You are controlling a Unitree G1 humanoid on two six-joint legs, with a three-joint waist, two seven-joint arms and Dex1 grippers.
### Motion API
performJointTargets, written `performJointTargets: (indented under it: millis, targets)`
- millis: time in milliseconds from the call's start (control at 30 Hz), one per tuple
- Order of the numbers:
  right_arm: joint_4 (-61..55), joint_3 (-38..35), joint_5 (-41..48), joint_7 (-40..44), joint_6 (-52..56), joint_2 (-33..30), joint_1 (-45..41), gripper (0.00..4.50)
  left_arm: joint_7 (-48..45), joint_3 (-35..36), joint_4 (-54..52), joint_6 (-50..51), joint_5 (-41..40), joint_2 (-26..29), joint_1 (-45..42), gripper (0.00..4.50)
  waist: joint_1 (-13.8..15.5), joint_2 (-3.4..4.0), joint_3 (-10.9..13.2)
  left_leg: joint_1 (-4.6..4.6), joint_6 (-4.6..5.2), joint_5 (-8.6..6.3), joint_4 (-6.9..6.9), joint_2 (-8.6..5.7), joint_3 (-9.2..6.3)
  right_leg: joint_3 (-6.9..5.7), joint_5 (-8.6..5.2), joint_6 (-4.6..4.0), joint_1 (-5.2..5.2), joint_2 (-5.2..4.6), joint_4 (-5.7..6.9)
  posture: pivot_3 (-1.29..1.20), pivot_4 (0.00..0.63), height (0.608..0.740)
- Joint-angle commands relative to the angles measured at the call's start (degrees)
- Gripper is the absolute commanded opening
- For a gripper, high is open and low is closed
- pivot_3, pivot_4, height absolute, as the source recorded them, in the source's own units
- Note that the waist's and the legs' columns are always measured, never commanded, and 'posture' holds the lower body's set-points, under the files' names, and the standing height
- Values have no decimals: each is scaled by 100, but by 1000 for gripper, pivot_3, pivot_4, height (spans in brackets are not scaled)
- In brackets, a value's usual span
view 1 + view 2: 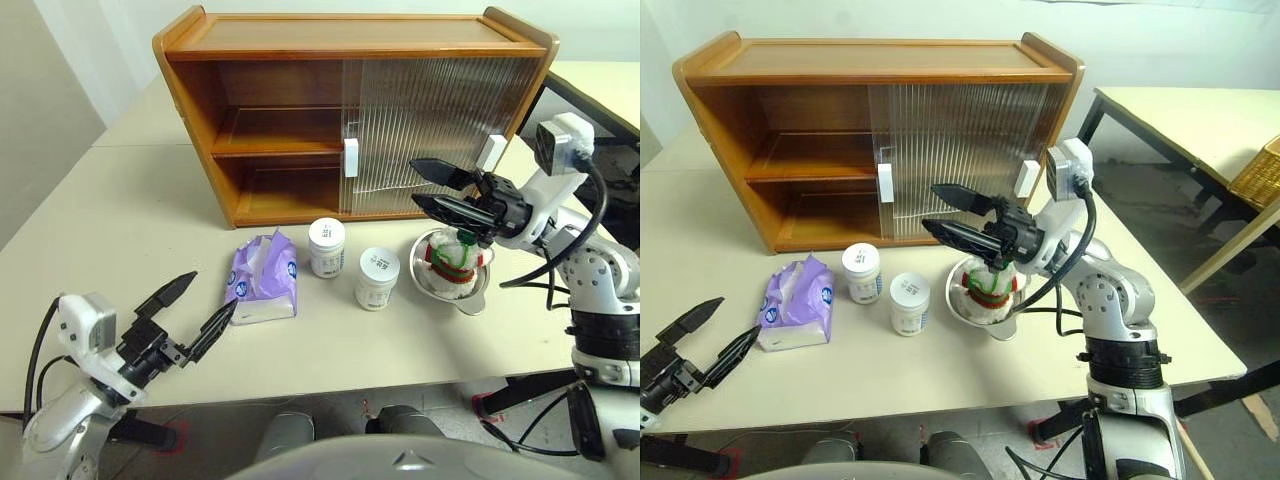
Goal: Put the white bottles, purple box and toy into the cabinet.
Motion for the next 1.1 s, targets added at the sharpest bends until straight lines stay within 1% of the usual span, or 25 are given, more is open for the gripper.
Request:
performJointTargets:
  millis: [33,133,267,400,567,667,733,900,1000,1100]
  targets:
    - [43,83,-107,72,3,10,-110,4500,-97,-210,442,-292,230,-61,-120,4481,22,8,4,1,0,0,0,2,-2,-1,1,-1,0,0,1,73,14,740]
    - [52,71,-133,89,20,14,-141,4500,-126,-407,717,-438,407,-24,-320,4481,52,20,10,2,-1,1,4,2,-12,0,5,-9,0,-1,9,68,15,740]
    - [-49,-5,-106,39,66,-34,-100,4500,-26,-671,1137,-555,552,-105,-776,4481,54,22,12,5,-2,1,6,0,-7,-1,12,-22,1,0,16,43,14,740]
    - [-166,-66,-81,-26,84,-65,-25,4500,23,-869,1327,-624,651,-162,-958,4481,43,22,12,6,-3,2,7,-1,8,1,15,-26,1,0,21,22,15,740]
    - [-305,-121,-20,-134,119,-71,29,4500,83,-1061,1477,-612,797,-193,-960,4481,11,26,14,8,-2,2,6,-3,14,3,8,-19,2,4,21,7,17,740]
    - [-373,-148,11,-176,148,-78,52,4500,100,-1081,1520,-544,787,-142,-917,4481,1,25,14,13,-2,2,6,-3,14,4,-2,-3,7,27,21,-1,17,740]
    - [-397,-166,21,-193,157,-81,62,4500,80,-1057,1631,-562,783,-116,-901,4481,-2,26,14,27,-2,2,5,-3,14,7,-17,23,20,29,21,-3,16,740]
    - [-433,-186,28,-224,164,-71,73,4500,73,-1050,1759,-511,767,-45,-888,4481,-31,26,14,34,-2,2,6,0,10,7,-17,22,22,30,27,-6,14,740]
    - [-452,-192,27,-255,141,-49,72,4500,140,-1040,1840,-350,756,19,-969,3835,-44,27,14,34,-2,2,6,2,8,7,-16,20,21,33,29,-12,13,740]
    - [-467,-193,28,-276,127,-39,75,4500,175,-1070,1827,-267,761,42,-1036,2777,-58,27,14,33,-2,2,6,8,7,7,-14,12,19,40,31,-19,12,740]
